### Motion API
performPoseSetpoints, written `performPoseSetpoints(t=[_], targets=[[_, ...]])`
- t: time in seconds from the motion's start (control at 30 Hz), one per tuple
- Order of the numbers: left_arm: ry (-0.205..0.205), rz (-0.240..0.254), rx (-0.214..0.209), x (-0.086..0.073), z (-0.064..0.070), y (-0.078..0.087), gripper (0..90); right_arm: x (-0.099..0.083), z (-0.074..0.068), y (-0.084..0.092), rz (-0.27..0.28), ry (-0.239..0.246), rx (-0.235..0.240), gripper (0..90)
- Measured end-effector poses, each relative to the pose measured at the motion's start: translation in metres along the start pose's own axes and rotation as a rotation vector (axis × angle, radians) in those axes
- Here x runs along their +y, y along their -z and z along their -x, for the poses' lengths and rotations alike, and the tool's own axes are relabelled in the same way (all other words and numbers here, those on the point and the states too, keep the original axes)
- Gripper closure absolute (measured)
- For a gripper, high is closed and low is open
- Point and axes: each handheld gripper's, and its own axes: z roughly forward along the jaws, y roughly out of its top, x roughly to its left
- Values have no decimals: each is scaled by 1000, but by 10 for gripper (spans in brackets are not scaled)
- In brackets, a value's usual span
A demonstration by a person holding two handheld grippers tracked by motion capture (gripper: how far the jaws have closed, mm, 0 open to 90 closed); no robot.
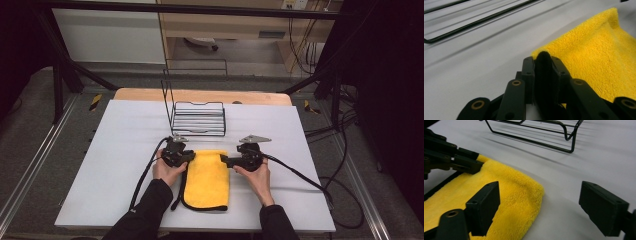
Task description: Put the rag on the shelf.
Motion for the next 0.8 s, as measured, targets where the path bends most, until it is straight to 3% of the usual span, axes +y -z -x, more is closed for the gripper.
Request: performPoseSetpoints(t=[0.27, 0.4, 0.53, 0.63, 0.8], targets=[[-10, 6, -2, -1, 0, 0, 750, 2, -3, -15, -65, 32, -39, 492], [-15, 9, -5, -1, -1, 0, 749, 2, -2, -16, -88, 13, -21, 597], [-16, 11, -8, -1, -1, 0, 748, 2, -2, -18, -107, -36, 12, 698], [-14, 12, -8, -2, -1, 0, 746, 2, -3, -18, -111, -64, 20, 746], [-18, 26, -10, -3, -1, 0, 745, 2, -5, -18, -106, -71, 27, 804]])
